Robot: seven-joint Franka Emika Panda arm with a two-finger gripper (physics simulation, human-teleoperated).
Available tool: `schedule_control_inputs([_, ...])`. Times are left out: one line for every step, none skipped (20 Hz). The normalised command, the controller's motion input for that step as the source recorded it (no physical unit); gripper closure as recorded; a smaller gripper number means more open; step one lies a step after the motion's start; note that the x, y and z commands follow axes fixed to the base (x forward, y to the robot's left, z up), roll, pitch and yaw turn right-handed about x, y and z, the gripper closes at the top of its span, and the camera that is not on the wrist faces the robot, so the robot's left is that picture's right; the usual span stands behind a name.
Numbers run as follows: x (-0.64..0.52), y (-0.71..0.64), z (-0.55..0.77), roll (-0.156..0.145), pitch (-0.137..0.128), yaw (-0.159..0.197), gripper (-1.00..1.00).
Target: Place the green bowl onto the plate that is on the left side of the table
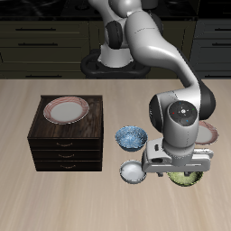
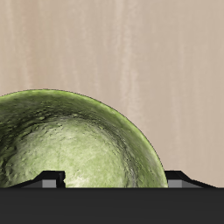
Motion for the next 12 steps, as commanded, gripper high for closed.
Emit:
schedule_control_inputs([-0.03, -0.13, -0.11, -0.030, 0.044, -0.055, 1.00])
schedule_control_inputs([0.04, -0.06, 0.01, 0.013, -0.013, -0.001, 1.00])
schedule_control_inputs([0.04, -0.10, 0.04, -0.006, -0.007, -0.011, 1.00])
schedule_control_inputs([-0.03, -0.14, 0.14, -0.021, -0.021, 0.014, 1.00])
schedule_control_inputs([0.04, -0.14, 0.18, -0.011, -0.010, -0.032, 1.00])
schedule_control_inputs([0.01, -0.24, 0.29, -0.045, -0.037, -0.003, 1.00])
schedule_control_inputs([-0.02, -0.12, 0.23, -0.029, -0.026, -0.054, 1.00])
schedule_control_inputs([-0.11, 0.07, 0.28, 0.059, -0.047, 0.030, 1.00])
schedule_control_inputs([-0.10, -0.05, 0.35, 0.010, -0.081, 0.056, 1.00])
schedule_control_inputs([-0.19, -0.22, 0.74, -0.020, -0.127, -0.019, 1.00])
schedule_control_inputs([0.07, -0.12, 0.01, 0.000, 0.000, 0.000, 1.00])
schedule_control_inputs([-0.10, -0.21, 0.64, -0.083, -0.088, 0.061, 1.00])
